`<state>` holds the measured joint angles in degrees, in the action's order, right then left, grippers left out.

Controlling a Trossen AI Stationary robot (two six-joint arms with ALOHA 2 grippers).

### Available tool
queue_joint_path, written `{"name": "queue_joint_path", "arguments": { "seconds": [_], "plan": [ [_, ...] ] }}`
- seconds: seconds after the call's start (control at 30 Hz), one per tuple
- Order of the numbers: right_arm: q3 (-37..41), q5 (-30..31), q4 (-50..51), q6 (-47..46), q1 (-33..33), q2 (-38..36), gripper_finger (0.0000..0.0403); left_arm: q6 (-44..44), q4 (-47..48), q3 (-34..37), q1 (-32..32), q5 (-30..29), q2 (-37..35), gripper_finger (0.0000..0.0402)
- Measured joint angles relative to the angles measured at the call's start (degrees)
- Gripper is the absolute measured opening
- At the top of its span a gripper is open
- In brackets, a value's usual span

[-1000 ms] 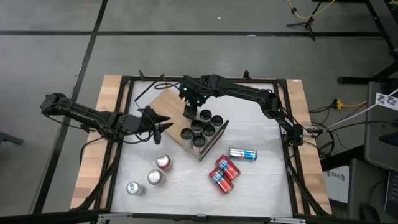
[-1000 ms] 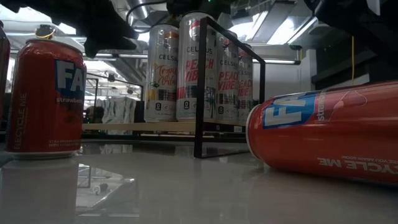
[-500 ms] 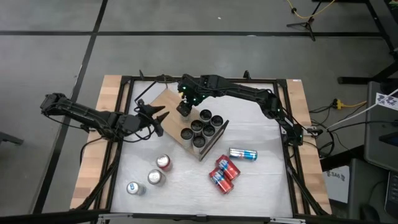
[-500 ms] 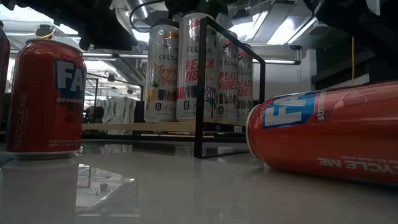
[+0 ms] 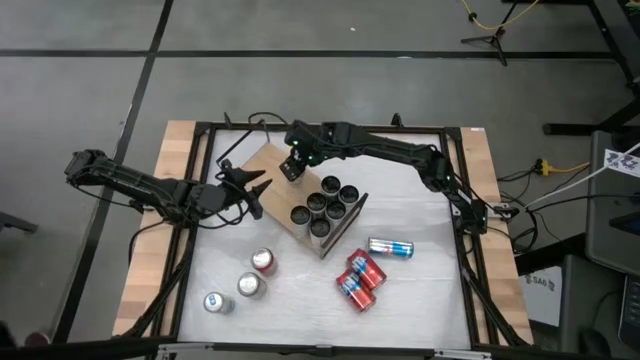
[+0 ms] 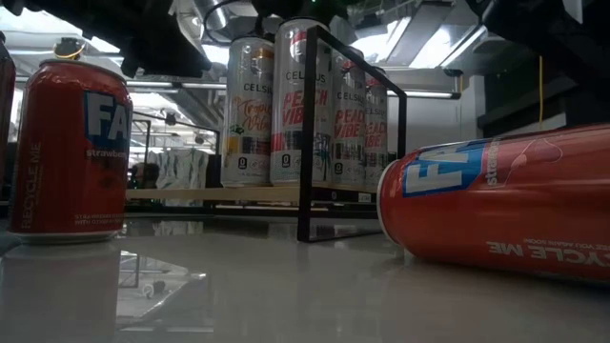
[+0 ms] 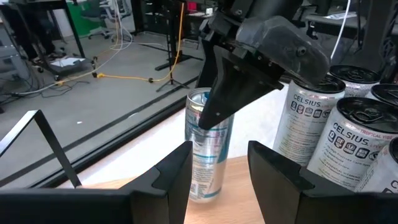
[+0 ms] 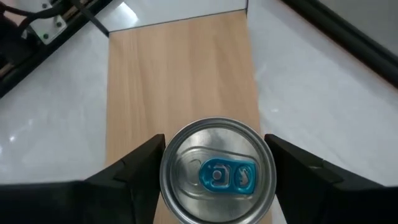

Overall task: Place canned beverage on shelf
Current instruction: Put the top right blue soda can on the shelf

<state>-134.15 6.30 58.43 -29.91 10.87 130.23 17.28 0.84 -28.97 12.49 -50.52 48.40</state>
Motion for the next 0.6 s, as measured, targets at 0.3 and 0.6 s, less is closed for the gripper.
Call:
{"name": "queue_joint_path", "arguments": {
  "seconds": [0.3,0.6],
  "plan": [
    [0.0,0.9,0.4,-1.4,-1.2,0.0,0.0248,0.0,0.0,0.0,0.0,0.0,0.0,0.0149],
    [0.0,1.1,1.5,-1.4,-1.2,0.0,0.0248,0.0,0.0,0.0,0.0,0.1,0.0,0.0149]
  ]
}}
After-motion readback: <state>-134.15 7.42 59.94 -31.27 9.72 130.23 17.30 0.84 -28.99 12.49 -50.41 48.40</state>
